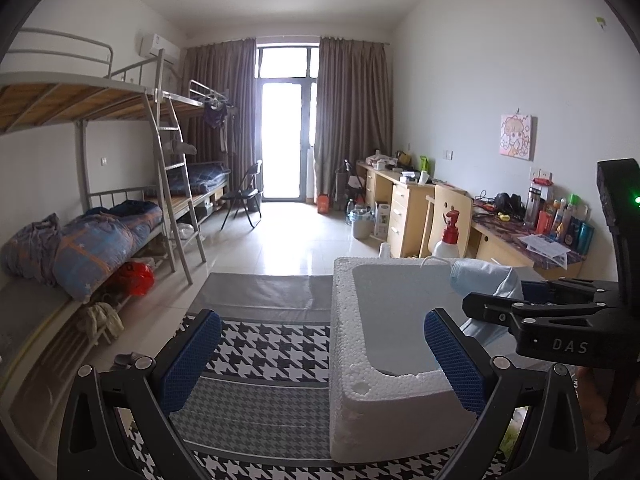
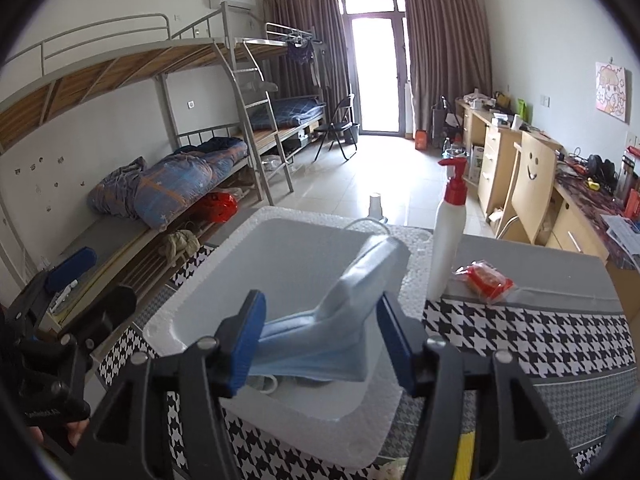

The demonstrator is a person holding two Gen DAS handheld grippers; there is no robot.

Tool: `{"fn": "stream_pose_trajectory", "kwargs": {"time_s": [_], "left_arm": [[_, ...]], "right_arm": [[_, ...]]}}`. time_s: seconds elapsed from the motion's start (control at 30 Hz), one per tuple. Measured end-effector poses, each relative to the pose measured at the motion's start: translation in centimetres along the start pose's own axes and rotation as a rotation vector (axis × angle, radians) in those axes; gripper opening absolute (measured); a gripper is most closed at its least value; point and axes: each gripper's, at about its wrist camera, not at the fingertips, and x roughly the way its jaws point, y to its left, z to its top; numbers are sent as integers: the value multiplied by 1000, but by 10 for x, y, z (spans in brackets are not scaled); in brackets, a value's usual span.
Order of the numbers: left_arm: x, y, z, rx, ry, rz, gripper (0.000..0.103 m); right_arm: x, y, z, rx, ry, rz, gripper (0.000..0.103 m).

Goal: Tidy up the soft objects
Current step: 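Lower the face mask into the foam box and open the right tool, then move both tools back toward the remaining items on the table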

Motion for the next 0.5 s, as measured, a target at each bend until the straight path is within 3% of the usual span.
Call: {"fn": "stream_pose_trajectory", "kwargs": {"time_s": [0.37,0.5], "left_arm": [[-4,12,-3,-24,-2,24,102],[-7,17,-4,-41,-3,27,102]], "right_arm": [[-9,16,5,-57,-38,38,66],[-10,18,7,-42,-45,89,66]]}}
